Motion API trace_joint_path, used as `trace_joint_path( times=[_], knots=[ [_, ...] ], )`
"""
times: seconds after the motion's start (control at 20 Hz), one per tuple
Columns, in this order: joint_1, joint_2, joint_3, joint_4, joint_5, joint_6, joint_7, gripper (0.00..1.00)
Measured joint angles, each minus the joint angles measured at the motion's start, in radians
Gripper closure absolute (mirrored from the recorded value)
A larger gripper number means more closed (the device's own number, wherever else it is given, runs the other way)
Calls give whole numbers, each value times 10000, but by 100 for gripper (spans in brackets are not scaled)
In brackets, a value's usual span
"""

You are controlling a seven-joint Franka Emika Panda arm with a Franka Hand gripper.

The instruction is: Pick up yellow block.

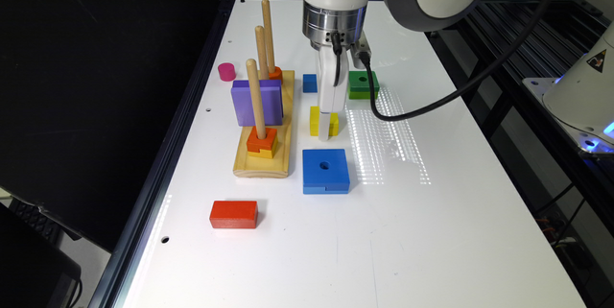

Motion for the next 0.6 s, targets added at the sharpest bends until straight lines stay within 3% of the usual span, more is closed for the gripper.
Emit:
trace_joint_path(
  times=[0.05,0.1,0.6],
  knots=[
    [0,0,0,0,0,0,0,0],
    [0,0,0,0,0,0,0,100],
    [-3,-1,1,0,1,0,-2,100]
  ],
)
